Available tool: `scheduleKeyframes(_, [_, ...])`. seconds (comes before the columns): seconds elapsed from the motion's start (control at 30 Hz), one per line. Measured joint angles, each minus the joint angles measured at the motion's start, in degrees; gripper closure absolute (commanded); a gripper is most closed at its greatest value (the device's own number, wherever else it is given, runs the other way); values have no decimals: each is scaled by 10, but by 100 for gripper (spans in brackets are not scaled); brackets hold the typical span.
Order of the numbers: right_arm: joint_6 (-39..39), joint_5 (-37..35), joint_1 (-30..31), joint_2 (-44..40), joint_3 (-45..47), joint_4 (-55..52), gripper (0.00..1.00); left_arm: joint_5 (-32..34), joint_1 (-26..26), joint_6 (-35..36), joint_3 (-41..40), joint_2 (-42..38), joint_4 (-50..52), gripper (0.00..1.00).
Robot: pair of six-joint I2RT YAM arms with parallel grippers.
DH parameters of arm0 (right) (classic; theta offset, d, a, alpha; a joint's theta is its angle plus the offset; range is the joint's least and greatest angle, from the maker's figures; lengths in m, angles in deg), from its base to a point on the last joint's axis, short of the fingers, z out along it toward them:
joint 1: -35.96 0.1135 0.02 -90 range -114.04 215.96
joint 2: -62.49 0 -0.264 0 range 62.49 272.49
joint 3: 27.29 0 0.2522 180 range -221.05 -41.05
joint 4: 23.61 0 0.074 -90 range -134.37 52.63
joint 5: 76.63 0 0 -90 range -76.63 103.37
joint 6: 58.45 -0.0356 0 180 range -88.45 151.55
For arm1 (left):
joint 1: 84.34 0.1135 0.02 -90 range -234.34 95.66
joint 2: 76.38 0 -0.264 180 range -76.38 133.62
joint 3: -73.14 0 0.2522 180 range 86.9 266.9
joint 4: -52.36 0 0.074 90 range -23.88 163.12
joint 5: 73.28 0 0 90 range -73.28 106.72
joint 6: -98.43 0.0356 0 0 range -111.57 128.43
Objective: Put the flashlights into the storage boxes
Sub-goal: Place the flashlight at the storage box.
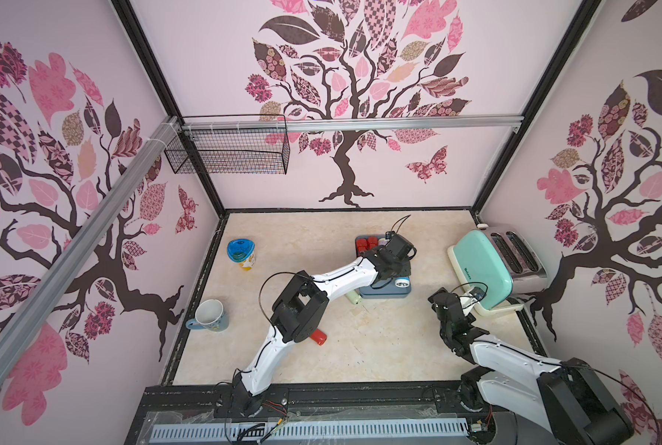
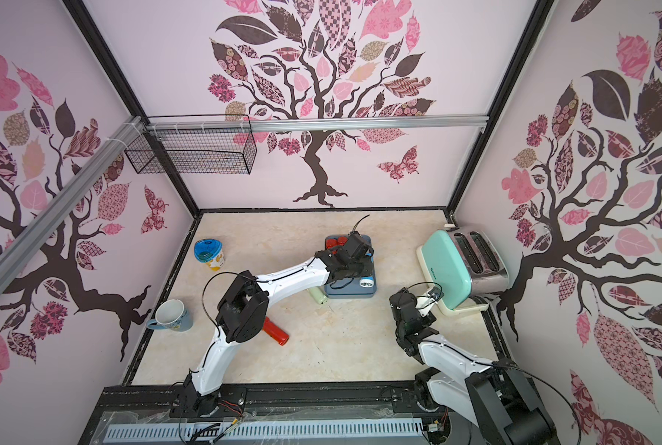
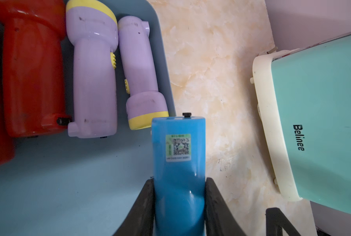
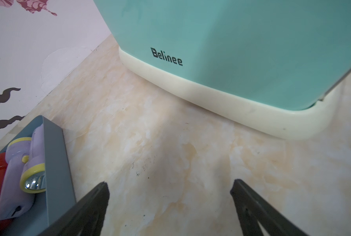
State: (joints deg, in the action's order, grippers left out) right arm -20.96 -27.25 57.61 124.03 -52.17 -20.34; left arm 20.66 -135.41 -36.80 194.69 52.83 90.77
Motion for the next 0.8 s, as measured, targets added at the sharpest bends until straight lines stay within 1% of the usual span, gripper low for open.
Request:
scheduleKeyframes(0.13, [1,1,0,0,0,5,3,5,-2,-5,0,0,5,68])
scheduleKeyframes(0.4, [4,5,0,-3,0,12,3,20,-19,-14,1,17,2,66])
scheduleKeyframes(0.57, [7,11,0,-10,-2,6,2,37,-21,-12,1,23,3,65])
scheduleKeyframes(0.73, [9,14,0,-18,-2,5,2,39,-20,-17,1,23,2,53])
scheduleKeyframes(0.8, [9,15,0,-17,-2,6,2,39,-20,-19,1,23,3,51])
